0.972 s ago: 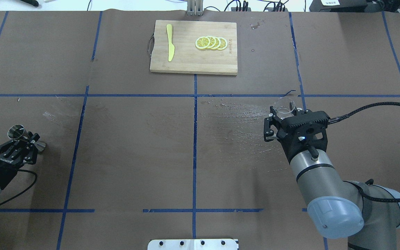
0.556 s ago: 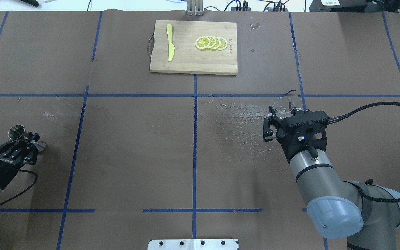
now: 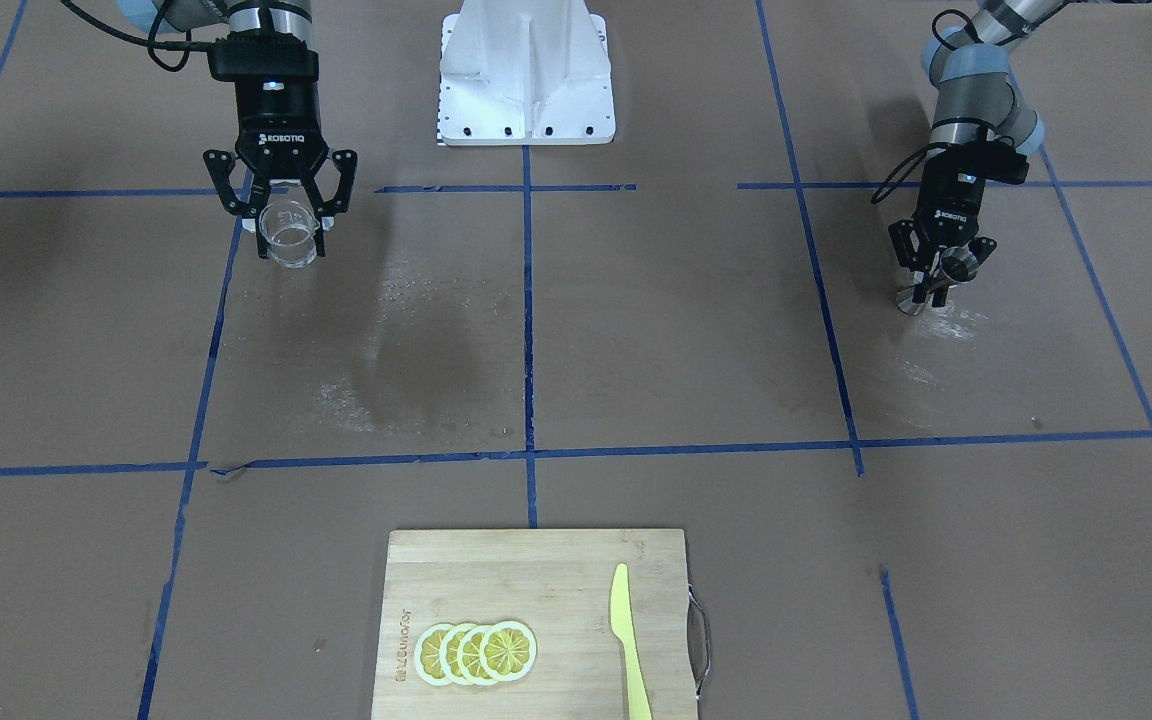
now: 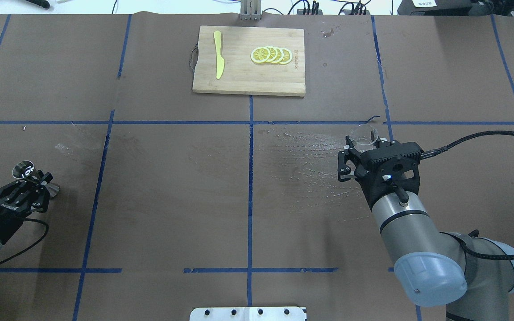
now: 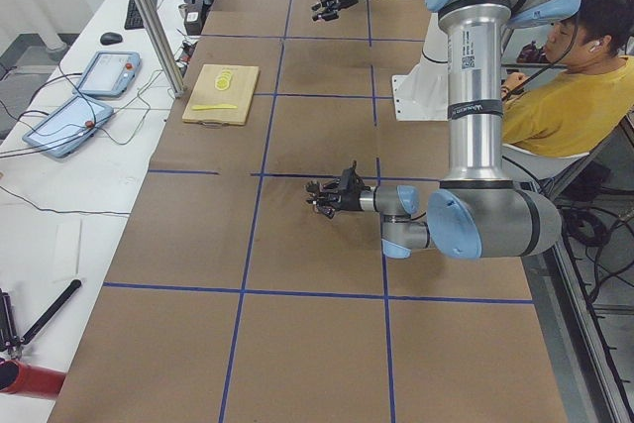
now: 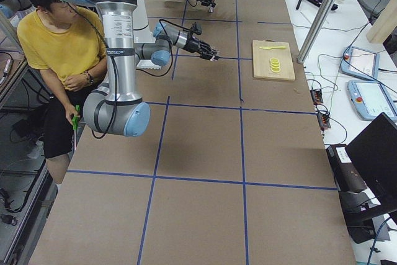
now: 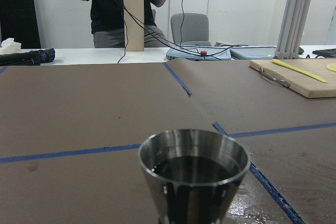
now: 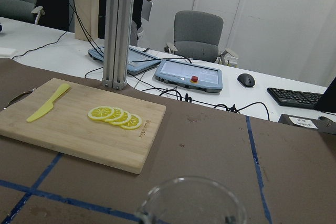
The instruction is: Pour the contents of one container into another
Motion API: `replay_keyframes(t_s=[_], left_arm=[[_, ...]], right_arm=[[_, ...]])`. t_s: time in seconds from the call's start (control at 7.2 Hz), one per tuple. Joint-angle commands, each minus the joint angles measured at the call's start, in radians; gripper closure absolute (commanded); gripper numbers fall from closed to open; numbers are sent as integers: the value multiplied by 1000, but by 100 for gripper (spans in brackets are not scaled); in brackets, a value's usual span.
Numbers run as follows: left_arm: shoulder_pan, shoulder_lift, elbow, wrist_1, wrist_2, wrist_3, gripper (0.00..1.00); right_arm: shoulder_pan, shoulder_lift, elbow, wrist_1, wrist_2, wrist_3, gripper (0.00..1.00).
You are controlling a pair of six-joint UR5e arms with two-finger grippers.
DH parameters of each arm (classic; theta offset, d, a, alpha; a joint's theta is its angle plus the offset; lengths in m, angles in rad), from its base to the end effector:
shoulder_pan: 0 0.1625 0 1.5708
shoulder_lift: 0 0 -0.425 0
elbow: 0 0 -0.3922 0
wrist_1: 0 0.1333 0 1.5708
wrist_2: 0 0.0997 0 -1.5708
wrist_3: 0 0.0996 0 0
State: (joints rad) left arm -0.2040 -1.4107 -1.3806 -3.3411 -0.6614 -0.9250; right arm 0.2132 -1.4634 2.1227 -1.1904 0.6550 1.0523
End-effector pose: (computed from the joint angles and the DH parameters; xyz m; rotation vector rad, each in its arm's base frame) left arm 0.3254 -0.2837 0.6273 1.2009 0.8734 -0.2866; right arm -0.4031 -0.3045 0.2896 1.1093 -0.5975 0.2114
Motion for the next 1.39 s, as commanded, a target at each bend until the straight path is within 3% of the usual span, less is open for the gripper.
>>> replay_keyframes(t_s=[0.0,0.28,0.83,1.11,1.25], left_arm=[[0,-1,0,0,-3,0,59],[-2,-1,-3,-1,-7,37,27],[-3,7,-11,0,-9,38,24],[-3,19,-11,2,-79,38,24],[-5,41,-21,2,-165,38,24]], right_arm=[[-2,0,2,2,0,0,98],[-2,2,2,2,0,0,98],[-2,21,2,0,0,0,97],[-2,20,0,0,0,0,97],[-2,20,0,0,0,2,97]])
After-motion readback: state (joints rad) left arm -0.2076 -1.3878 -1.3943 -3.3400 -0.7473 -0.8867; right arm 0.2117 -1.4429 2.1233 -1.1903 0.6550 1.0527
